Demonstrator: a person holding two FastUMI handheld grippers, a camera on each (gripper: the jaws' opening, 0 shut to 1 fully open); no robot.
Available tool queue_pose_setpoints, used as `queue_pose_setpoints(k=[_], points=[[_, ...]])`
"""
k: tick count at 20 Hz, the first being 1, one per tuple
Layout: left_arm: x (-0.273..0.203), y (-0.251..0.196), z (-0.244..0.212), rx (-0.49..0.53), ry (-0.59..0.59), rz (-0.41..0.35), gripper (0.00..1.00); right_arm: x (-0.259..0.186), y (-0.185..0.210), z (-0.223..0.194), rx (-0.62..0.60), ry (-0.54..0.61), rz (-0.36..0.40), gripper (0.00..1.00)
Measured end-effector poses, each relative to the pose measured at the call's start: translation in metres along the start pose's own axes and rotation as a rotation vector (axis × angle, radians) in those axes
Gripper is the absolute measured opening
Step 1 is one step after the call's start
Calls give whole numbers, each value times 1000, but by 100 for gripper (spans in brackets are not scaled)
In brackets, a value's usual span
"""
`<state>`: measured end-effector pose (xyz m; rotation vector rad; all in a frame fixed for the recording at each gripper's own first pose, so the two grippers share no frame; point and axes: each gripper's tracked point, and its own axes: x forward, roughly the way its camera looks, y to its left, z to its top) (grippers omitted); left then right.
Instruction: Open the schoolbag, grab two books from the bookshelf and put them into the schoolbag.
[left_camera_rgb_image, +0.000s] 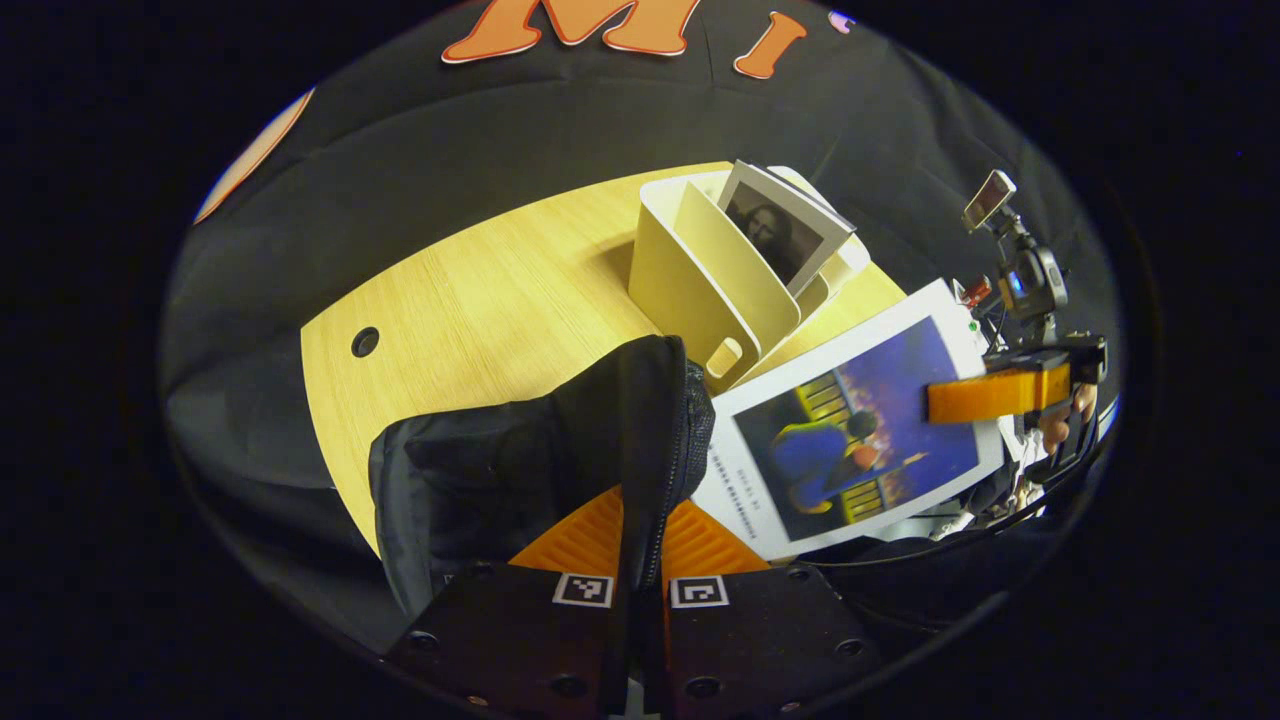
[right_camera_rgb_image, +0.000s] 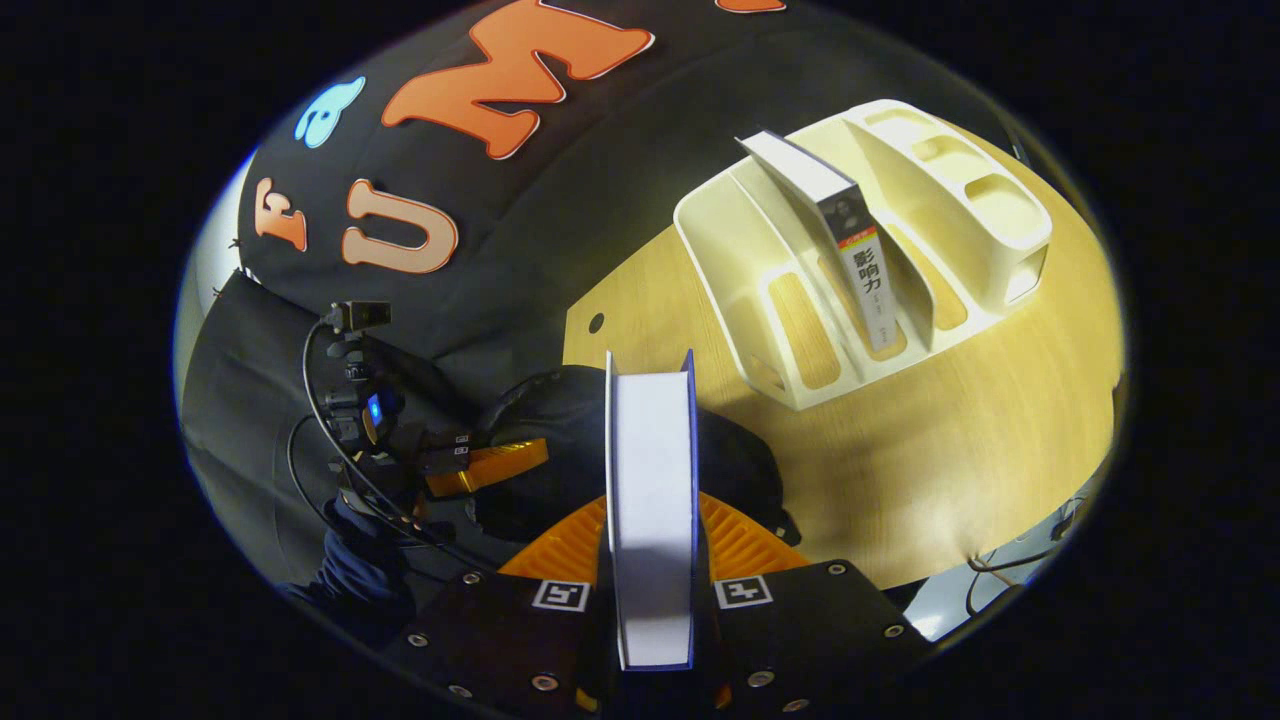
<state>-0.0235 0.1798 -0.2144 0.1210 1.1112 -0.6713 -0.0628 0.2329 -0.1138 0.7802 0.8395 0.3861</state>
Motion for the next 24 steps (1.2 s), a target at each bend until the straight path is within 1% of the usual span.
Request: queue_pose_setpoints(k=[5, 8, 12, 15, 17, 20, 21, 22, 23, 24], points=[[-2, -4, 5, -26, -34, 6, 7, 47, 7, -12, 42, -28, 75, 31], [-2, -8, 7, -45, -54, 3, 7, 75, 7, -16, 59, -55, 84, 31], [-4, -9, 7, -73, -80, -8, 7, 112, 13, -26, 124, -57, 109, 31], [-4, -13, 5, -87, -92, -21, 7, 139, 18, -35, 145, -59, 115, 31], [-4, -14, 7, -92, -103, -26, 7, 150, 20, -41, 161, -61, 125, 31], [-4, -18, 6, -109, -112, -36, 7, 171, 25, -39, 219, -75, 153, 31], [-3, -16, 7, -113, -115, -38, 7, 177, 26, -40, 226, -79, 158, 39], [-3, -16, 7, -122, -117, -40, 7, 182, 28, -41, 224, -75, 164, 31], [-2, -15, 7, -127, -119, -40, 7, 185, 28, -43, 230, -73, 169, 30], [-2, -15, 6, -132, -117, -41, 7, 186, 27, -43, 236, -61, 162, 32]])
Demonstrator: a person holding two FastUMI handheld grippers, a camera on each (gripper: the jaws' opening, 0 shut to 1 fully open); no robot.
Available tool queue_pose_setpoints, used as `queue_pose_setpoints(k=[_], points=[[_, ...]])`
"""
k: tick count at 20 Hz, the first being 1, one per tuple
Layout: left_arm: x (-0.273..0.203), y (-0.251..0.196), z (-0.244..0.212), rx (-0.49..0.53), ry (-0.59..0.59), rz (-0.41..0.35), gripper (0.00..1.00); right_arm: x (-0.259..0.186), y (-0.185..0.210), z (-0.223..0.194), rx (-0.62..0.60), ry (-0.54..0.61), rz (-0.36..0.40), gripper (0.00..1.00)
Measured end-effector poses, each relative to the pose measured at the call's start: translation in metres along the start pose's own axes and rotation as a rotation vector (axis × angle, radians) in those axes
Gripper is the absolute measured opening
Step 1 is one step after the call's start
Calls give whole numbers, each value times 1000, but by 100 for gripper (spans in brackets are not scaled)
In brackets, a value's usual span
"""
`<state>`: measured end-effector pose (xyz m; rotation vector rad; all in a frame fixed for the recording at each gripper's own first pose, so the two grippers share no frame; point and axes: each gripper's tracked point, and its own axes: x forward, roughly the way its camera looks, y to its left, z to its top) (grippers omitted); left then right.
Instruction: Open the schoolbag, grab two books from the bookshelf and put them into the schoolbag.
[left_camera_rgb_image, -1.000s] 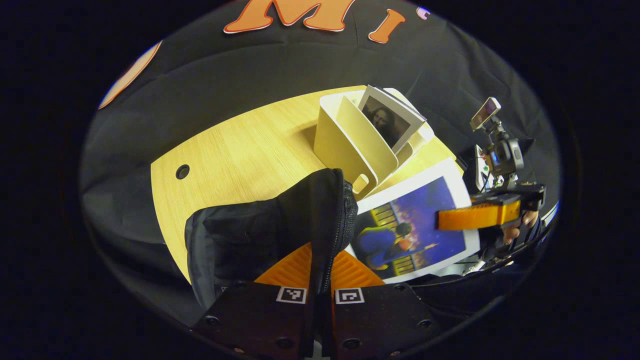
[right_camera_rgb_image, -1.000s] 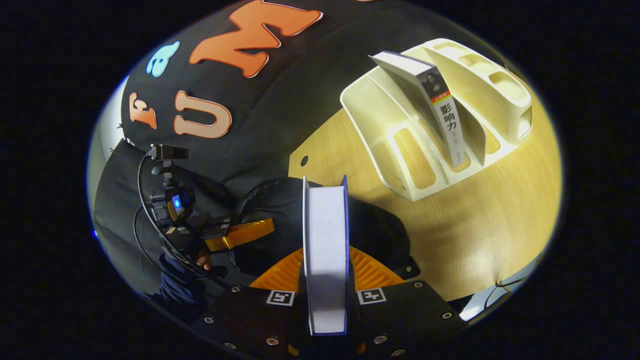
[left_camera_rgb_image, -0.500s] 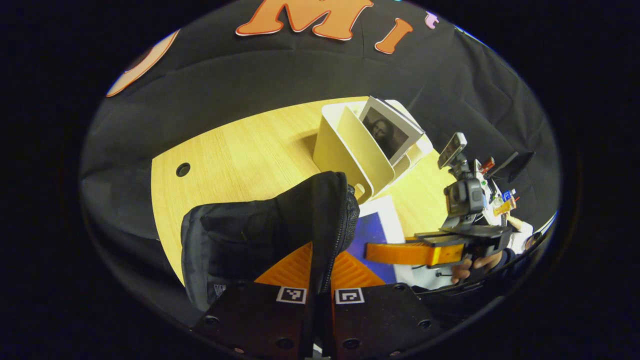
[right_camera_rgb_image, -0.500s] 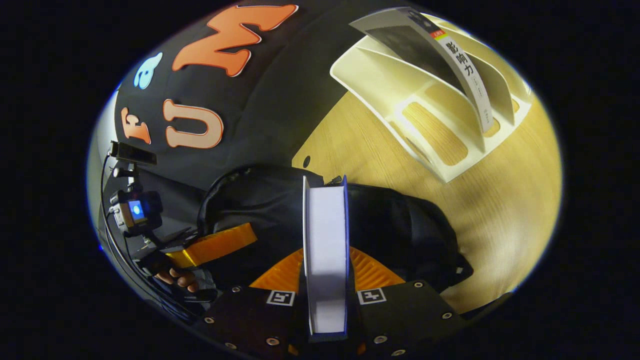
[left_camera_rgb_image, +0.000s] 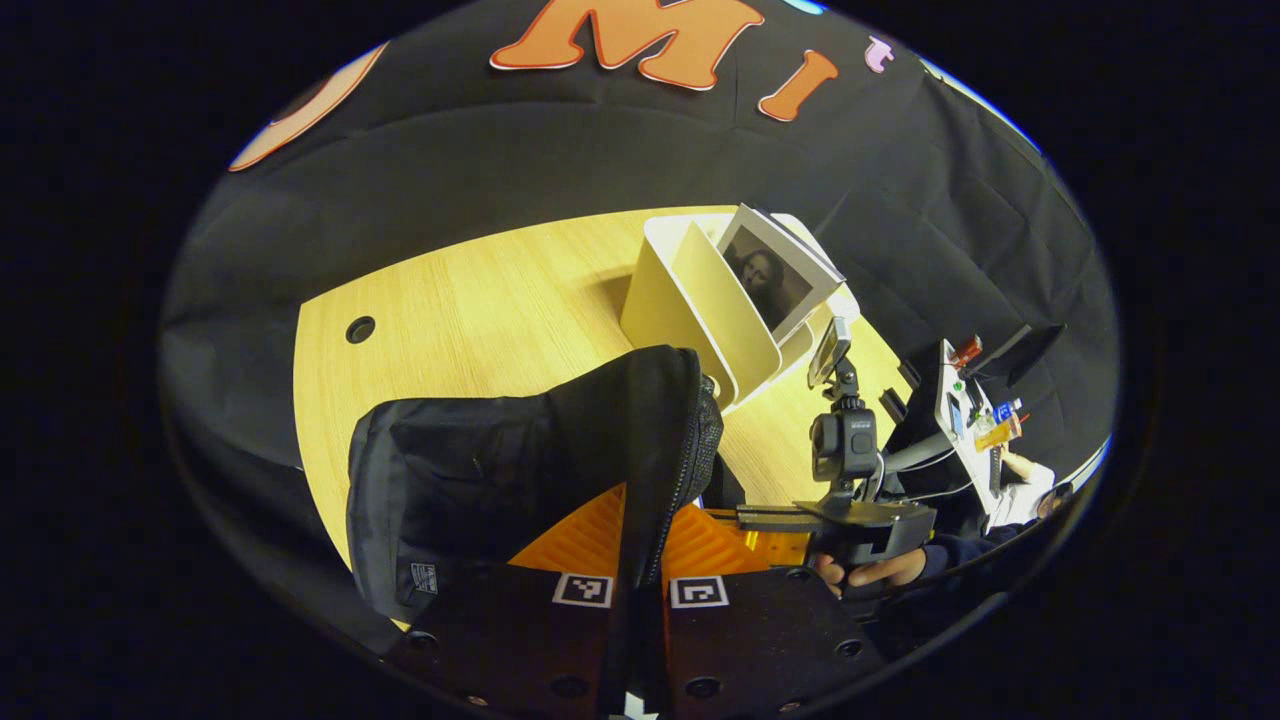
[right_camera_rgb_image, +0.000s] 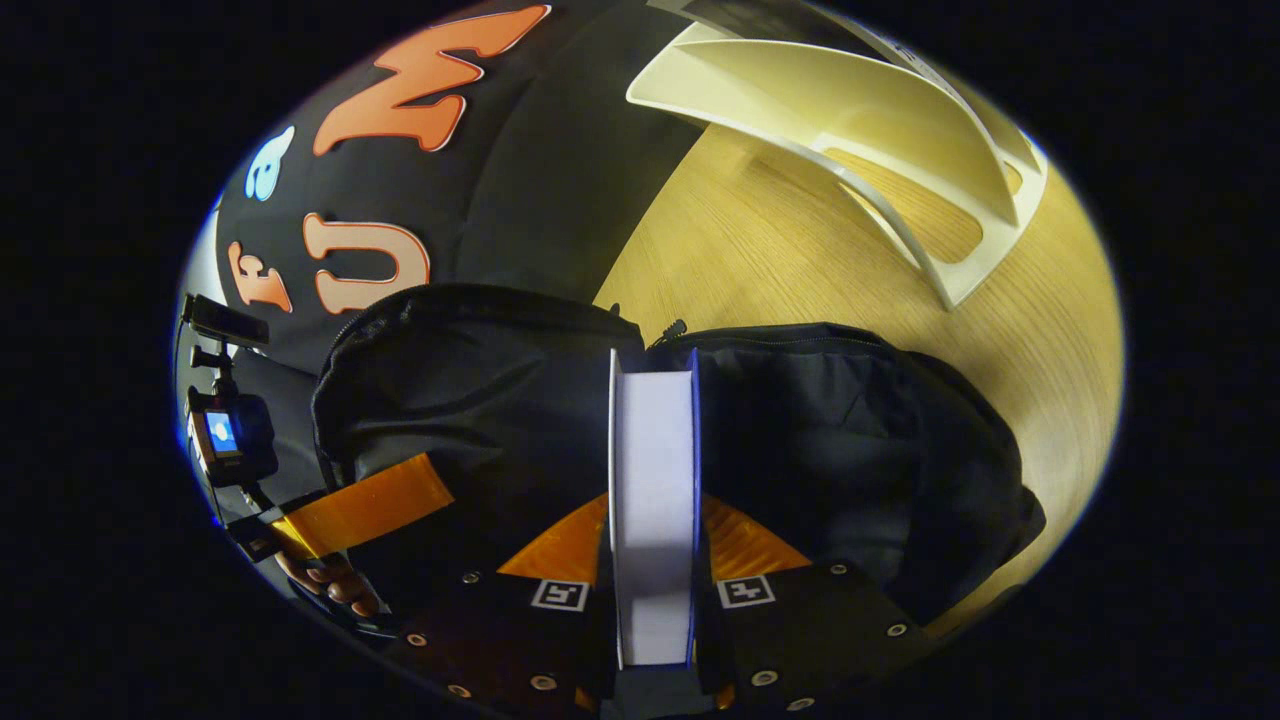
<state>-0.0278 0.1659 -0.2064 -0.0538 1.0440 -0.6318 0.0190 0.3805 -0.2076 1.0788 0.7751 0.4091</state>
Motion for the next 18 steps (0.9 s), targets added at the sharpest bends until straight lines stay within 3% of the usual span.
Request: queue_pose_setpoints(k=[3, 5, 6, 8, 10, 13, 18], points=[[2, 4, 0, 3, 10, 21, 7, 4, -11, -11, -53, 80, -92, 39], [4, 6, 2, 17, 6, 46, 7, -4, -25, -17, -173, 146, -160, 51], [5, 5, 2, 17, 2, 55, 7, -8, -33, -17, -210, 171, -182, 65], [6, 2, 0, -6, -2, 73, 7, -20, -40, -17, -251, 219, -220, 82], [7, 3, -2, -7, -5, 90, 7, -40, -52, -12, -298, 247, -254, 92], [8, 3, -5, -11, 1, 112, 7, -72, -66, 9, -389, 242, -306, 98], [12, 1, -8, -14, 7, 134, 7, -118, -71, 52, -529, 232, -391, 98]])
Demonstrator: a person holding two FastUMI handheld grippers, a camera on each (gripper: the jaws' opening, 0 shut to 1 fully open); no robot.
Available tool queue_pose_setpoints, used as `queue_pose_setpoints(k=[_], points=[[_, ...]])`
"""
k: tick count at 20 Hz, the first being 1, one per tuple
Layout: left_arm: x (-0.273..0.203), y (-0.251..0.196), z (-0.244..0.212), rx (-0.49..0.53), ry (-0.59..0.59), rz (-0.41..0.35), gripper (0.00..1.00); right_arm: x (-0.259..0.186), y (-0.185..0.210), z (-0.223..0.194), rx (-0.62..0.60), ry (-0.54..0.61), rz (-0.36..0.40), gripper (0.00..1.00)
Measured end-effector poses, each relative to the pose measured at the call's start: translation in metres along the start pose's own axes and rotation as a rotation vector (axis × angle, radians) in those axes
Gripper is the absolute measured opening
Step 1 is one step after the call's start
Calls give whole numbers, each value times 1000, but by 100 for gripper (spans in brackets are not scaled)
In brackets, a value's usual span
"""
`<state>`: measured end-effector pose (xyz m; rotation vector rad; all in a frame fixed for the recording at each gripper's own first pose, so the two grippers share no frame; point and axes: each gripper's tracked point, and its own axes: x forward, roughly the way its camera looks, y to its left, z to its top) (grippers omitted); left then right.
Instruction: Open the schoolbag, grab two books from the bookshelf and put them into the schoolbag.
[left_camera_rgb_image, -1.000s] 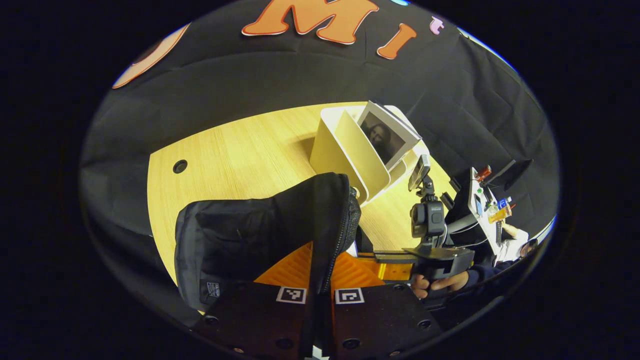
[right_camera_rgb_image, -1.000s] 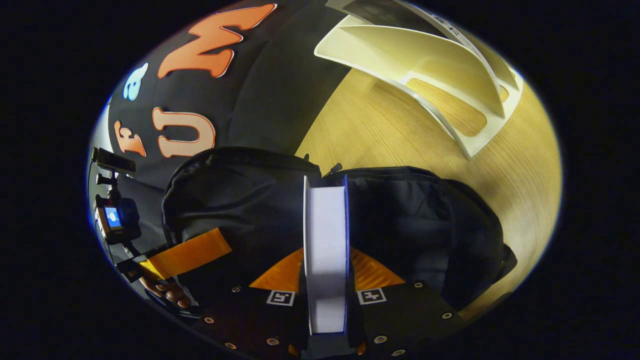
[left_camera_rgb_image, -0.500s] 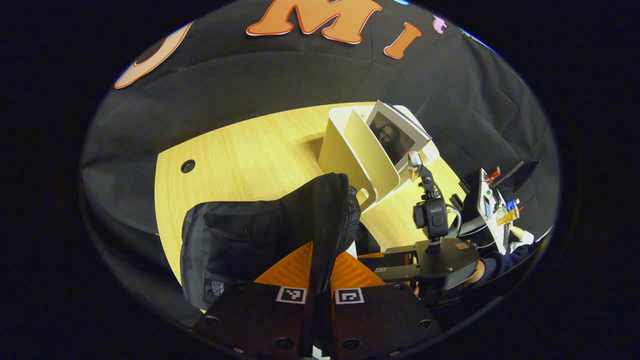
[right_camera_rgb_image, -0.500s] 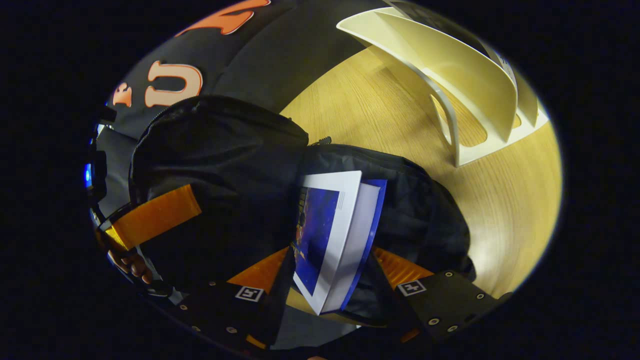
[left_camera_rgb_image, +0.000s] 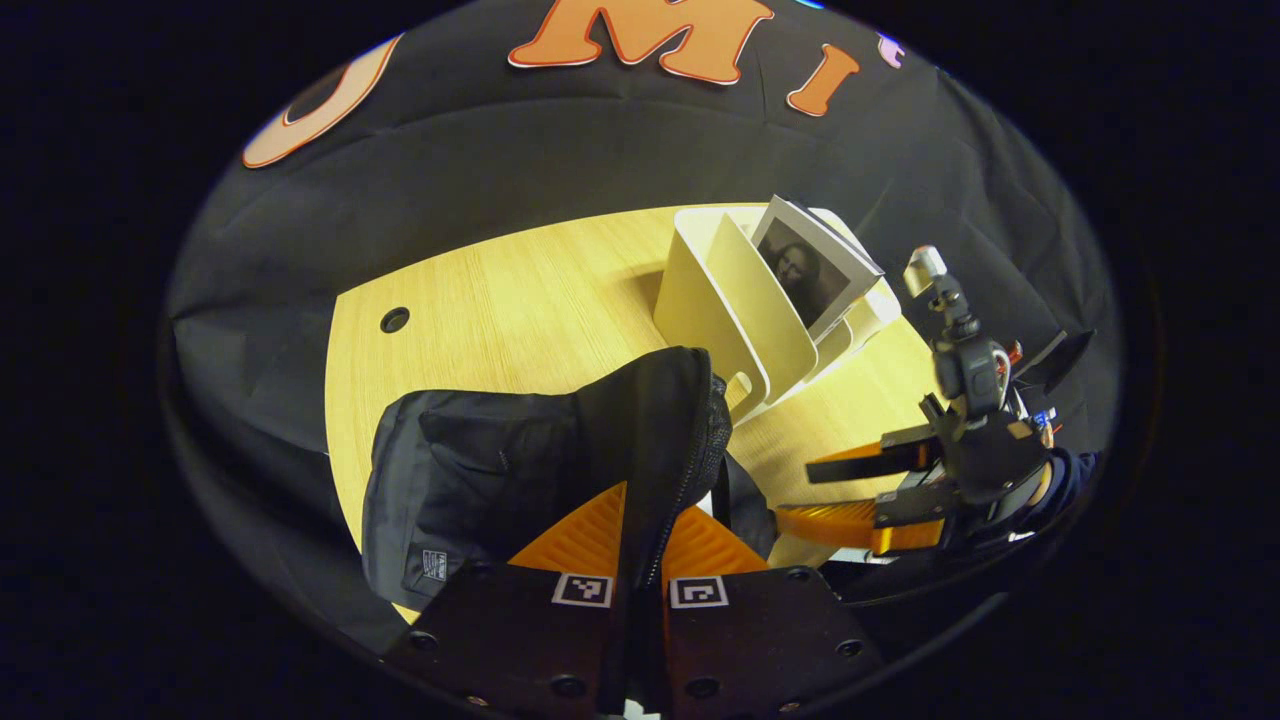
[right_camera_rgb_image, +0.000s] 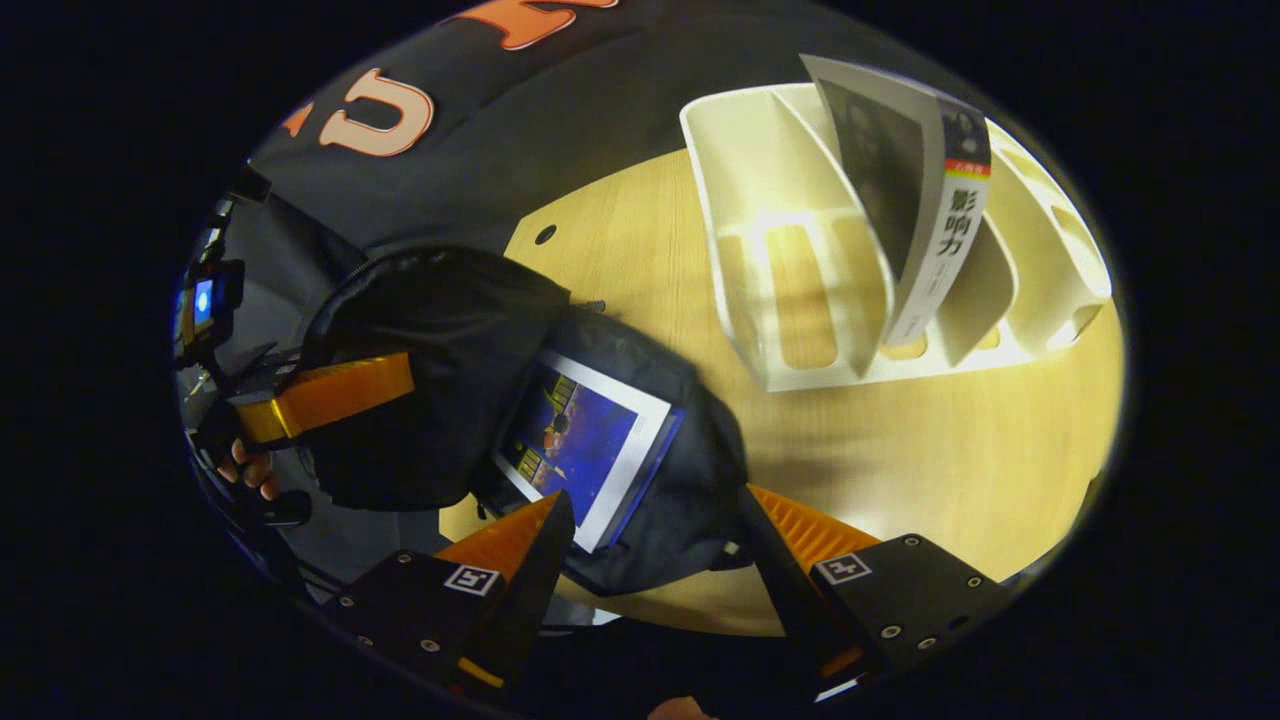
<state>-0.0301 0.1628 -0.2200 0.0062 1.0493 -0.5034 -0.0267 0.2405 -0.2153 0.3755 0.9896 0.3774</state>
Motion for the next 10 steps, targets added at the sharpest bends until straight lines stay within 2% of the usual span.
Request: queue_pose_setpoints(k=[4, 7, 10], points=[[3, -3, -1, 0, 8, 9, 7, -43, -22, 18, -68, 38, -42, 98], [4, -2, -2, 1, 11, 13, 7, -68, -46, 41, -164, 28, -118, 99], [5, -2, -4, -11, 10, 15, 8, -89, -55, 70, -184, 20, -136, 99]])
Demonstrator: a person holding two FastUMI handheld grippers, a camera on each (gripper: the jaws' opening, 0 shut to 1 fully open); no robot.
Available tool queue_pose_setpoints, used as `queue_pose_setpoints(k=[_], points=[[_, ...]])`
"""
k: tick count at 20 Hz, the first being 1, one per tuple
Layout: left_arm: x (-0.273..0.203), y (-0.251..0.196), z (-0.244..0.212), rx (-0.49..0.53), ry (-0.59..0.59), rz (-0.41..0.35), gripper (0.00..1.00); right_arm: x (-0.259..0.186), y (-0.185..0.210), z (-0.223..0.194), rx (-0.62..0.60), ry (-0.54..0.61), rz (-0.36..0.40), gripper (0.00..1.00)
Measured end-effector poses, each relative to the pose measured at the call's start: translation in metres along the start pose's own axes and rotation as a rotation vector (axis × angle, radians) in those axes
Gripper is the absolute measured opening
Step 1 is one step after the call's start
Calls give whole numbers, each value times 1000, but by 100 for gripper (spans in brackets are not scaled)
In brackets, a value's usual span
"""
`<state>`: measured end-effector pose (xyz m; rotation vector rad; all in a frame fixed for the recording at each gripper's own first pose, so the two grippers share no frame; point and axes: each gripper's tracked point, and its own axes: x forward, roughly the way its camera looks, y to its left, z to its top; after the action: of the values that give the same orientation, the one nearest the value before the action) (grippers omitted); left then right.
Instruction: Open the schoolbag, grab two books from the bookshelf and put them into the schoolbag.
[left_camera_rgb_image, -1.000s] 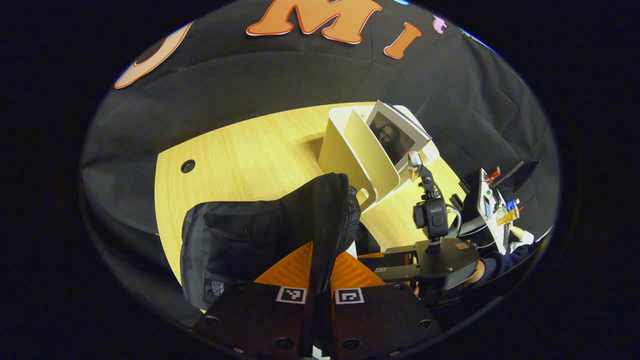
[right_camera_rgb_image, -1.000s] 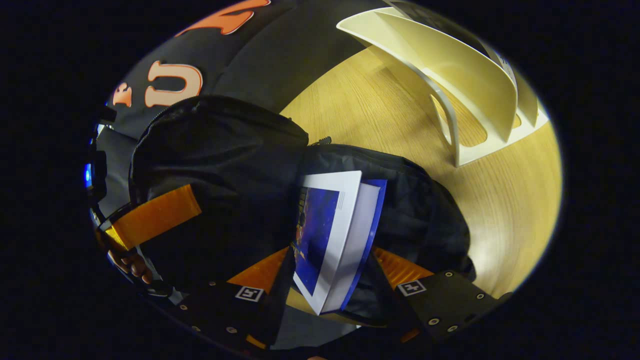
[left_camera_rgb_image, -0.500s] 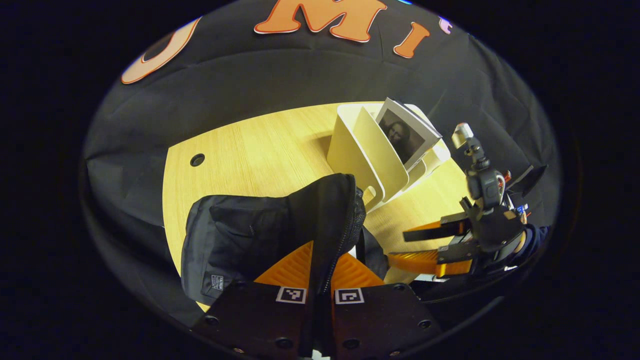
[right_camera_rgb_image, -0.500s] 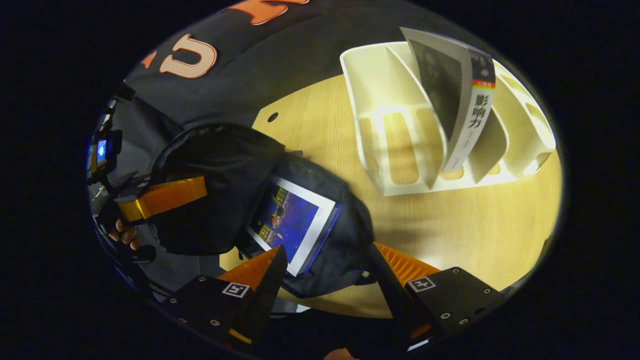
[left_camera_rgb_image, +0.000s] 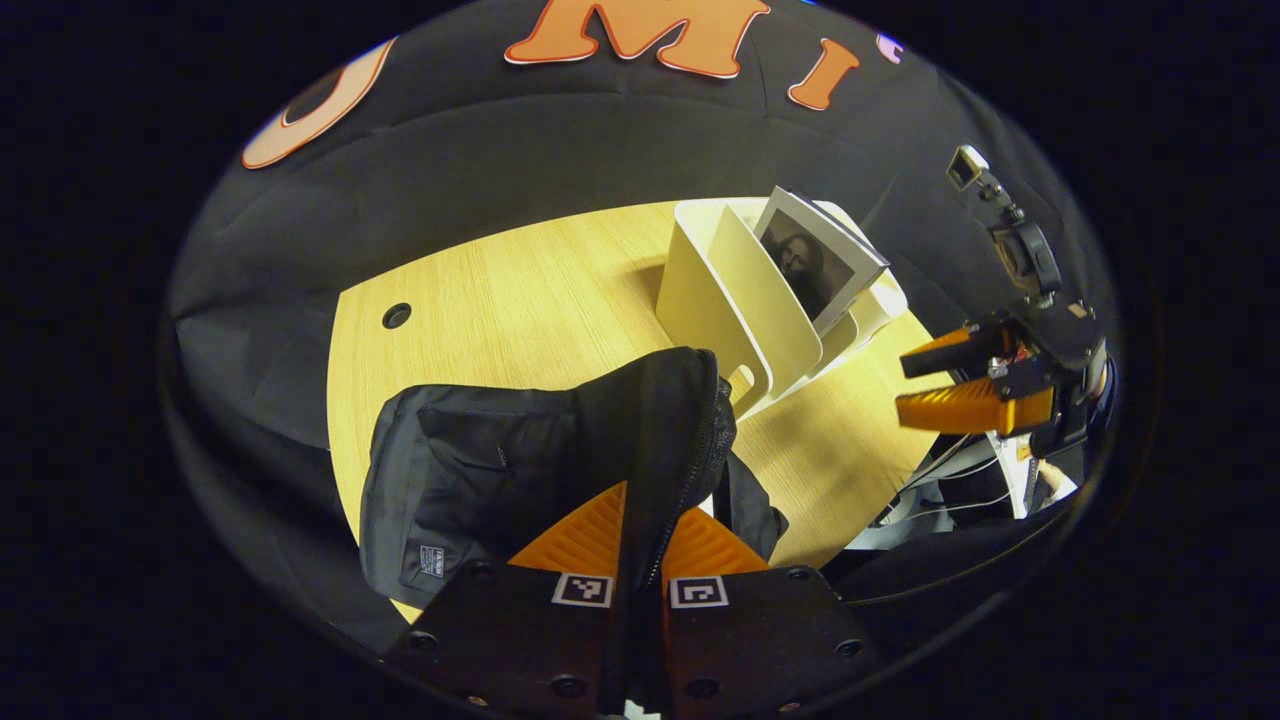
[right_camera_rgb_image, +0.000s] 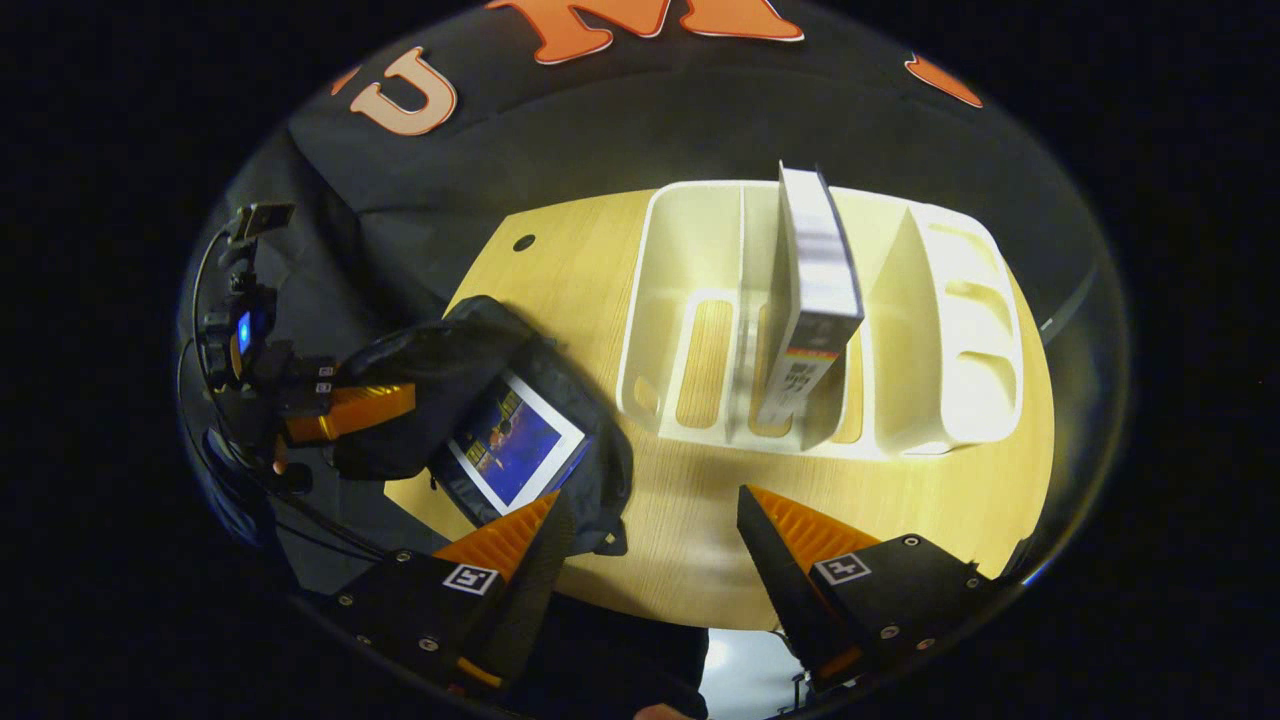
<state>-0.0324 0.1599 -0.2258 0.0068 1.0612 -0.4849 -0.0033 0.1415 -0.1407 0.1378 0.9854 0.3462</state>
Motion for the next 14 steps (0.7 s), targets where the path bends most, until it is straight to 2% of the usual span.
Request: queue_pose_setpoints(k=[4, 9, 14], points=[[-3, 1, -2, -14, -4, 7, 7, -18, -42, 26, -85, 3, -110, 99], [-5, 3, -7, -29, -3, 18, 7, -34, -71, 67, -75, 11, -182, 98], [-4, 6, -9, -48, 4, 34, 7, -26, -79, 103, -95, 29, -184, 98]])
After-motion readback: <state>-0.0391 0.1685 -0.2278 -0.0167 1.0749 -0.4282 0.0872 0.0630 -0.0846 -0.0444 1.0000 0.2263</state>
